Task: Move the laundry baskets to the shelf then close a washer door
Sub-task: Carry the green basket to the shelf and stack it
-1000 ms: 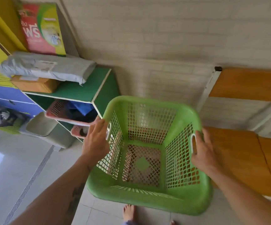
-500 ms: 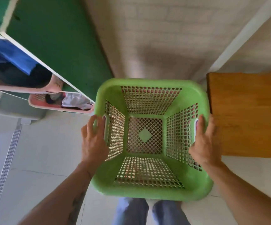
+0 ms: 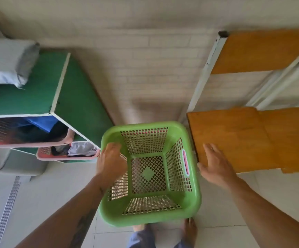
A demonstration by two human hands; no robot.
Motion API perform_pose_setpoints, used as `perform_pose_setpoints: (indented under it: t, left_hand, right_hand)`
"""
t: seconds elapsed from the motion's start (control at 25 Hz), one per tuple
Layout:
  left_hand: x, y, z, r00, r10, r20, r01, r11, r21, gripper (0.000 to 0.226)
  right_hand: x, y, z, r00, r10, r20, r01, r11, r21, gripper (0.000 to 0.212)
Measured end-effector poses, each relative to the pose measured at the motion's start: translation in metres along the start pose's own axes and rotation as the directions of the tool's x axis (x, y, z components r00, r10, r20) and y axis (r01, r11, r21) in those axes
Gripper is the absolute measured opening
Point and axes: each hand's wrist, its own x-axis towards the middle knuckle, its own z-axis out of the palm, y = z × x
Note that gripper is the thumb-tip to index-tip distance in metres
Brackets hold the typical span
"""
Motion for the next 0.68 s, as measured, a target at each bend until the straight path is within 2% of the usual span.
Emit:
perform_pose_setpoints:
  t: [0.16,0.28,0.4,0.68]
  left_hand:
    - [-0.016,0.108,-0.056,0.97,0.243,-0.028,-0.244,0.97,-0.018,0.054]
    - [-0.032,0.195,-0.08,0.92,0.392,0.02,-0.393,0.919,0.027,0.055]
    - [-0.059,0.29,-0.087,0.855,0.516,0.061,-0.518,0.854,0.04,0.052]
    - [-0.169,0.525,-0.056,0.643,0.761,0.091,-0.766,0.642,0.044,0.048]
  right_hand:
    - [-0.055,0.035,-0.083,0.995,0.091,-0.04,-0.087,0.992,0.097,0.077]
    - [-0.095,0.084,-0.139,0.985,0.156,-0.074,-0.143,0.977,0.158,0.072]
    - [-0.141,0.151,-0.192,0.961,0.216,-0.171,-0.169,0.952,0.254,0.066]
    - [-0.265,0.34,-0.289,0.87,0.358,-0.34,-0.239,0.908,0.344,0.075]
